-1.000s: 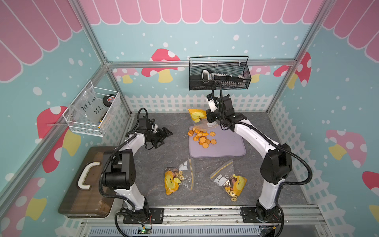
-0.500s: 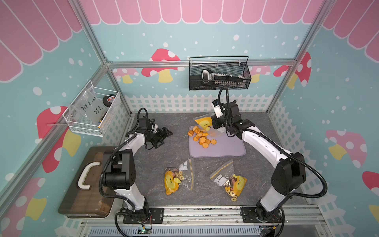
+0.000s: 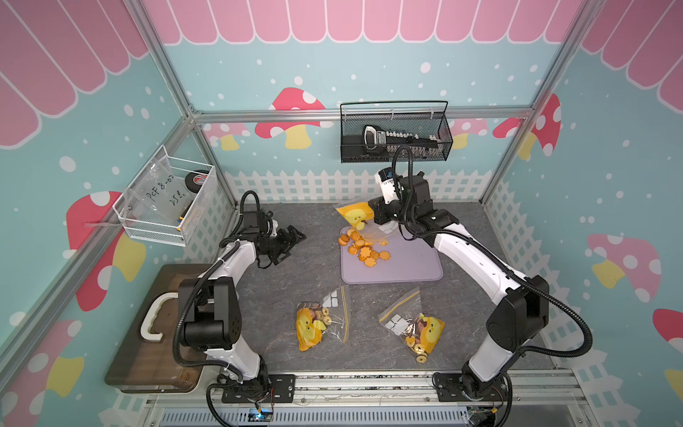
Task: Pour cookies out of the ziploc bag
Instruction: 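Pour the cookies out of the ziploc bag onto the tray, then place the ziploc bag at the center of the board.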
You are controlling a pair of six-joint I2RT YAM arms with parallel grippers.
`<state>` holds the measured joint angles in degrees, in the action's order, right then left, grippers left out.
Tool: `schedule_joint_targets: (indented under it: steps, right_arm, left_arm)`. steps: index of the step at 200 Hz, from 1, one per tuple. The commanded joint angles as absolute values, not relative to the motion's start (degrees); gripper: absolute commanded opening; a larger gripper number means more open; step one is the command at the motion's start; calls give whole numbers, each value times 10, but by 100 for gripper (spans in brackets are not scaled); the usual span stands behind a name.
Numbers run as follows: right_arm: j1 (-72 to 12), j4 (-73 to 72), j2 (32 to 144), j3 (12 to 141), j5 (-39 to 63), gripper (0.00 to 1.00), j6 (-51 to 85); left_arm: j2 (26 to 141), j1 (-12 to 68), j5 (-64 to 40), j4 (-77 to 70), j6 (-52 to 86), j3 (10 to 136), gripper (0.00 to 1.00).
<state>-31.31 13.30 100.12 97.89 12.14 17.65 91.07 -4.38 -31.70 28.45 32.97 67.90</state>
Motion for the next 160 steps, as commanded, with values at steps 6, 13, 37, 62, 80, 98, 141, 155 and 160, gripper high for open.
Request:
schedule_joint_targets:
  steps: [6, 13, 37, 62, 80, 98, 141, 155, 160]
  right_arm:
    - [-354, 113, 1077, 1043, 147, 0, 246]
    - [-363, 107, 1104, 1060, 152, 0, 263]
    - [-392, 70, 1172, 1100, 155, 0, 338]
    - [-417, 2, 1238, 1134, 190, 0, 420]
    - [-428, -9, 1291, 1186, 209, 0, 457]
    - [-430, -13, 1339, 1242, 221, 0, 486]
    - [-421, 23, 1454, 1378, 210, 2, 561]
    - [-418, 30, 1494, 1419, 207, 5, 581]
    - [-418, 38, 1505, 1431, 200, 6, 585]
  left_arm:
    - [847, -50, -245, 336, 291, 722, 98]
    - [834, -52, -227, 344, 285, 724, 98]
    - [778, -55, -165, 351, 274, 712, 97]
    - [731, -58, -148, 320, 276, 675, 97]
    - [718, -59, -138, 314, 273, 660, 98]
    - [719, -60, -138, 312, 269, 651, 98]
    - [736, -61, -152, 294, 272, 633, 98]
    - [738, -63, -156, 289, 271, 630, 98]
    - [738, -64, -158, 288, 270, 630, 98]
